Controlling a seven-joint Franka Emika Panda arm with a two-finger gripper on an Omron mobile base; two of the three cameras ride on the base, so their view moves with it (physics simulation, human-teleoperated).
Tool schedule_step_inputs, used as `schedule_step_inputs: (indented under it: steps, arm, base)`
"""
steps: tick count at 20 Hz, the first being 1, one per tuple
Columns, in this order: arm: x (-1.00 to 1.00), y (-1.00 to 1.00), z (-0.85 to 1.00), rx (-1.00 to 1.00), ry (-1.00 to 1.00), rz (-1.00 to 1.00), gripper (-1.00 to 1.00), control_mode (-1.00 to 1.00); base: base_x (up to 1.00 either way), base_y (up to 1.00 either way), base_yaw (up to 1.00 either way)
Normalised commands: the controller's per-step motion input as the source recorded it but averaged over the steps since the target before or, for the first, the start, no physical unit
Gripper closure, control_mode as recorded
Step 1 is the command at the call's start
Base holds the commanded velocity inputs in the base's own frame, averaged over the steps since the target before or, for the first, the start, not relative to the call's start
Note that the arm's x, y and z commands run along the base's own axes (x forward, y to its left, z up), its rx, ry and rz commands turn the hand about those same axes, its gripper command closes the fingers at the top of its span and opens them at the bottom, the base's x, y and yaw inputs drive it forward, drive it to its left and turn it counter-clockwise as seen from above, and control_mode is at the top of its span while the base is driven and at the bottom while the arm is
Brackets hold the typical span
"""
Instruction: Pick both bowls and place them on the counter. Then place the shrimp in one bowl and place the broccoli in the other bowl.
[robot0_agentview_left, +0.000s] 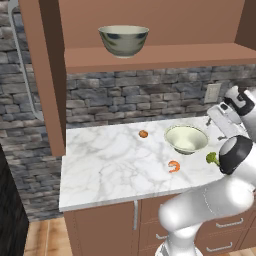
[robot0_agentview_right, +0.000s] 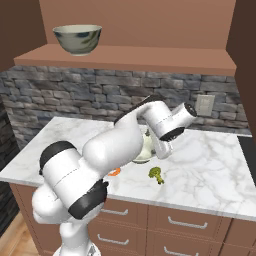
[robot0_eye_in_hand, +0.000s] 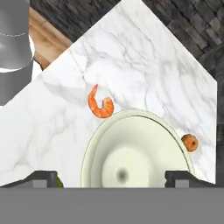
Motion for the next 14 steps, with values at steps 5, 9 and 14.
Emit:
schedule_step_inputs:
  steps: [5,9,14]
  arm:
    - [-0.38,0.82,0.58,-0.03,0.0,-0.02,-1.0,-1.0]
    - [-0.36,0.77,0.56,-0.03,0.0,0.0,-1.0,-1.0]
    - [-0.33,0.68,0.65,-0.02,0.0,0.0,-1.0,-1.0]
  base:
    - [0.0,0.0,0.0]
    - [0.0,0.0,0.0]
    - [0.0,0.0,0.0]
